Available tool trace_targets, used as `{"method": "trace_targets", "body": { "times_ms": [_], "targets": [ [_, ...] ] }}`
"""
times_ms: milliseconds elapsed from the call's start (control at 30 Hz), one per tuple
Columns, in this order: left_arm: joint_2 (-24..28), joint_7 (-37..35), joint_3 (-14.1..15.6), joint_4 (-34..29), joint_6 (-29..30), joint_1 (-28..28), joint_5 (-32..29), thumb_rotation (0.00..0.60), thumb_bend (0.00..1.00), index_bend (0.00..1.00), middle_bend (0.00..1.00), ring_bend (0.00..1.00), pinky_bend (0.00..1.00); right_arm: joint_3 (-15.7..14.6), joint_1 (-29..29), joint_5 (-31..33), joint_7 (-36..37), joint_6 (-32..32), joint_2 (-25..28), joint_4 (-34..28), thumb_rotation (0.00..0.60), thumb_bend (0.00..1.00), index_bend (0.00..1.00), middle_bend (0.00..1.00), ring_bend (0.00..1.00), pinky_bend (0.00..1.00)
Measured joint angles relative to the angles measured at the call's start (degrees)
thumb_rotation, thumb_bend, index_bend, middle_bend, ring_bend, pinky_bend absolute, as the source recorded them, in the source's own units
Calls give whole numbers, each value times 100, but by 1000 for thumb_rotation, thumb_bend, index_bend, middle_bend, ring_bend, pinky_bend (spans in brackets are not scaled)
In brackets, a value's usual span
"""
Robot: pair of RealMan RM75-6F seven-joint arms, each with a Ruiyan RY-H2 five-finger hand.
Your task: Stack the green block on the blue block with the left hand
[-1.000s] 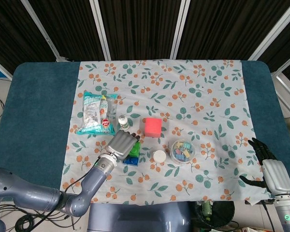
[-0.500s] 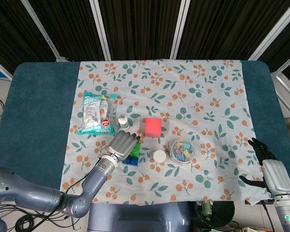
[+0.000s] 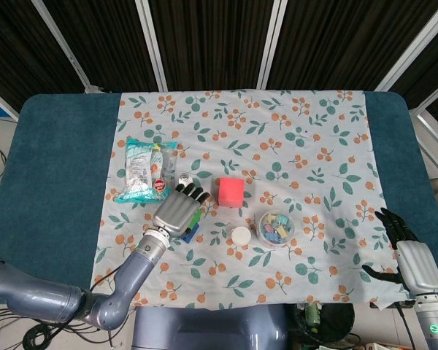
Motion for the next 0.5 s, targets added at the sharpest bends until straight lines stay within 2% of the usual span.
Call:
{"method": "trace_targets", "body": {
  "times_ms": [267, 500],
  "targets": [
    [456, -325, 142, -481, 96, 282, 593, 600, 146, 135, 134, 85, 193, -5, -8, -13, -39, 17, -1, -3, 600, 103, 0, 0, 0, 205],
    [1042, -1020, 665, -871, 473, 981, 1957, 600, 86, 98, 89, 66, 187, -9, -14, -40, -84, 43, -11, 5, 600, 103, 0, 0, 0, 205]
  ]
}}
